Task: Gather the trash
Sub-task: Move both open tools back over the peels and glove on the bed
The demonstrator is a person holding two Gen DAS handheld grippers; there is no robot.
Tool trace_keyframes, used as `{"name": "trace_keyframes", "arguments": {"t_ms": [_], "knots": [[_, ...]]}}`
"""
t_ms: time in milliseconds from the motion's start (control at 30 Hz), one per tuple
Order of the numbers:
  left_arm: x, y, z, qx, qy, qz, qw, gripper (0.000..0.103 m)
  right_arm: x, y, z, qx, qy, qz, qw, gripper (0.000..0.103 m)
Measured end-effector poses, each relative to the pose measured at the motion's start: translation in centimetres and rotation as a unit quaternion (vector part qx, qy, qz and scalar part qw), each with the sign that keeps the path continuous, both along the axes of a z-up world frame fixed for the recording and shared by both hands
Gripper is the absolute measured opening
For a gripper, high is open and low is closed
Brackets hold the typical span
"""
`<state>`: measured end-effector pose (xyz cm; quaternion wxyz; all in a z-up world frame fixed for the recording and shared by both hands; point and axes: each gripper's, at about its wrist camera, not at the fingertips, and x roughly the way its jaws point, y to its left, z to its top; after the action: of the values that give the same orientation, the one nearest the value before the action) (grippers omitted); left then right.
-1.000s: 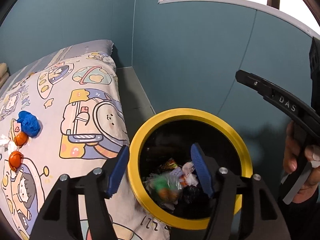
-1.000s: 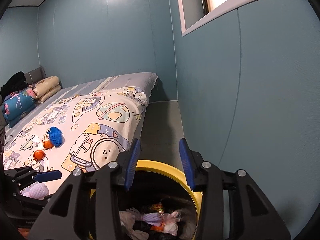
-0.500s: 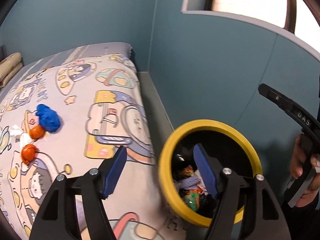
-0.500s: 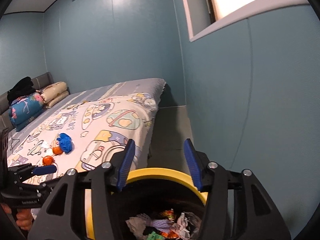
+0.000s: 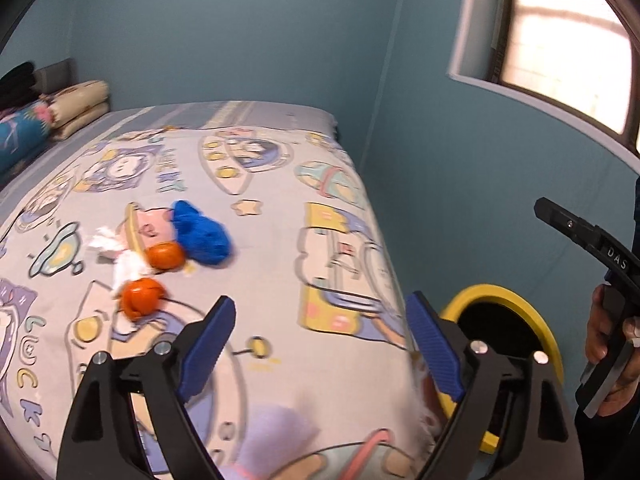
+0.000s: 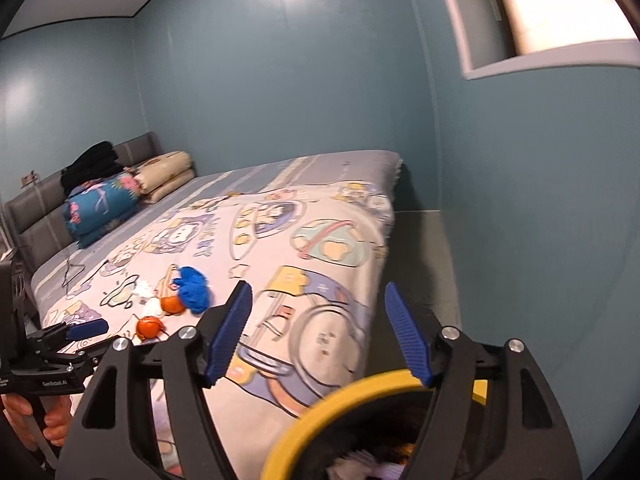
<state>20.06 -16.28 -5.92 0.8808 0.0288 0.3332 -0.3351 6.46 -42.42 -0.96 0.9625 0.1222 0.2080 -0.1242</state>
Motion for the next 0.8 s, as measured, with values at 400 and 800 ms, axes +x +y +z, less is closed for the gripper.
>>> {"name": "trace_keyframes", "arguments": {"t_ms": [400,800], "knots": [[6.6,8.7,-2.8,-0.002,0.031,0.093,0.9952,0.085,12.6,6.5,-2.1,0.01,0.028,0.116,0.993,0.066],[11.9,12.1,-7.1,-0.012,0.079,0.117,0.9898,0.085,23.0,12.4,-5.5,-0.033,0.089,0.184,0.978,0.066]]}}
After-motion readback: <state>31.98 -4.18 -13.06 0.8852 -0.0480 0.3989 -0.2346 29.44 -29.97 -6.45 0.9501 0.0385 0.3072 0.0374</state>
